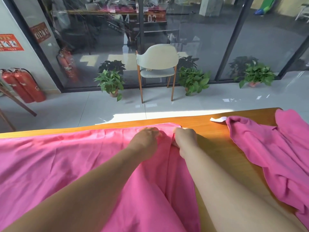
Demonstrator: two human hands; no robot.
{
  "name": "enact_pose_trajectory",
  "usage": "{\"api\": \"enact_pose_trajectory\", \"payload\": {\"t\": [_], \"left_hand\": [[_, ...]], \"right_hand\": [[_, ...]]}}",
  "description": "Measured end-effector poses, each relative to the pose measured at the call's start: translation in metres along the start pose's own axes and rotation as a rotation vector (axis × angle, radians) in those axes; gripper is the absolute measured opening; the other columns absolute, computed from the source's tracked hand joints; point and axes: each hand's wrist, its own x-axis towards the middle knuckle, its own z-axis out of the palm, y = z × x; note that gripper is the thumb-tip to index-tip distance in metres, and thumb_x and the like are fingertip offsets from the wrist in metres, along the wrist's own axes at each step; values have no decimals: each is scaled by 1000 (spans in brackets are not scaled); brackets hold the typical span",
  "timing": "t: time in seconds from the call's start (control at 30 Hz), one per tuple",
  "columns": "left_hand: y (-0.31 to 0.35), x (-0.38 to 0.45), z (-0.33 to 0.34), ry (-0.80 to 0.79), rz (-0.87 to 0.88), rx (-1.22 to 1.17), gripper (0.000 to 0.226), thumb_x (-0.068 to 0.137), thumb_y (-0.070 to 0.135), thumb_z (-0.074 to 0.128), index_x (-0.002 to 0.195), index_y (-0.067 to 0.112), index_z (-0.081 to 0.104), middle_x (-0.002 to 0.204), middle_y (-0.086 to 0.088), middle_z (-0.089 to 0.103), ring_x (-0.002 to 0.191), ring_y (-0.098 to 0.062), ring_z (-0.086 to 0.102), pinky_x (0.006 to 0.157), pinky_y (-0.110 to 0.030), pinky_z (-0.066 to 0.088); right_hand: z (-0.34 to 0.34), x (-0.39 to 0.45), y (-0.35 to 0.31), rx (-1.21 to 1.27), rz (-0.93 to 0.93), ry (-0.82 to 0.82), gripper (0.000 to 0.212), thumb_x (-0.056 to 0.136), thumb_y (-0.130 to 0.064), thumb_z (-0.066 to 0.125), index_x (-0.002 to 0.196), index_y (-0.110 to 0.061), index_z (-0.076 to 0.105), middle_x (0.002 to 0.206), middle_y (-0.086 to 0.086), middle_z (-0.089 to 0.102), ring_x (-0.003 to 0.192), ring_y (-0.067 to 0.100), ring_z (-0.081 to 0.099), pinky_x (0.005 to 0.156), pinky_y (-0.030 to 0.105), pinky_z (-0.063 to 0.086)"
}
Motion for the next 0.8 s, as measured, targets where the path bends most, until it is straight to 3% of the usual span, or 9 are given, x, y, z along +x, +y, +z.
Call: {"api": "enact_pose_trajectory", "payload": {"t": [0.07,0.13,0.2,0.27,0.5,0.57,0.67,0.73,0.8], "left_hand": [[3,6,1,3,31,-6,38,95,3,43,123,17,65,130,1,58,122,-20,50,103,-26,36],[10,15,-2,63,1,-9,38,98,7,42,129,17,60,137,-2,53,126,-21,45,105,-27,34],[21,30,-5,105,-71,-50,38,101,14,39,136,18,53,143,-2,47,130,-22,42,107,-30,34],[32,48,-12,18,-168,-116,38,105,25,36,140,18,48,145,-4,47,130,-24,44,106,-33,37],[57,84,-30,-256,-361,-107,42,99,46,46,120,12,61,112,-8,65,107,-26,63,93,-37,52],[50,89,-34,-318,-314,-88,39,93,43,58,114,12,67,111,-9,67,106,-26,64,97,-41,51],[39,97,-37,-313,-326,-281,24,85,29,70,101,11,74,101,-10,72,98,-28,69,92,-47,55],[37,98,-40,-338,-353,-408,17,87,25,71,96,12,76,96,-9,75,96,-27,70,91,-44,56],[36,99,-41,-426,-350,-507,11,90,15,66,97,15,75,94,-5,75,90,-23,71,85,-36,58]], "right_hand": [[-1,-1,3,-12,-34,-43,24,74,-24,71,87,-5,66,78,6,67,67,23,64,63,35,58],[-3,-5,8,-106,-87,-46,17,70,-19,69,81,-6,69,77,10,71,66,25,69,68,46,62],[-3,-5,15,-150,-144,-37,15,66,-23,60,66,-8,61,70,9,67,69,32,69,68,49,60],[-1,-2,21,-115,-169,-17,20,62,-28,51,60,-8,50,66,9,62,74,40,67,69,53,58],[-5,1,15,91,-99,-28,24,74,-36,62,73,-13,68,65,4,68,73,32,71,68,52,60],[-5,-1,14,88,-115,3,19,72,-33,57,70,-16,66,69,5,67,77,34,68,71,53,59],[-8,-2,16,92,-132,19,21,72,-23,49,53,-23,58,50,-7,50,63,30,53,69,53,57],[-10,-3,18,111,-143,26,26,72,-19,46,48,-26,53,44,-9,39,60,25,43,67,54,54],[-9,-4,18,118,-138,39,17,68,-24,46,52,-21,48,52,-3,41,62,24,42,70,57,54]]}}
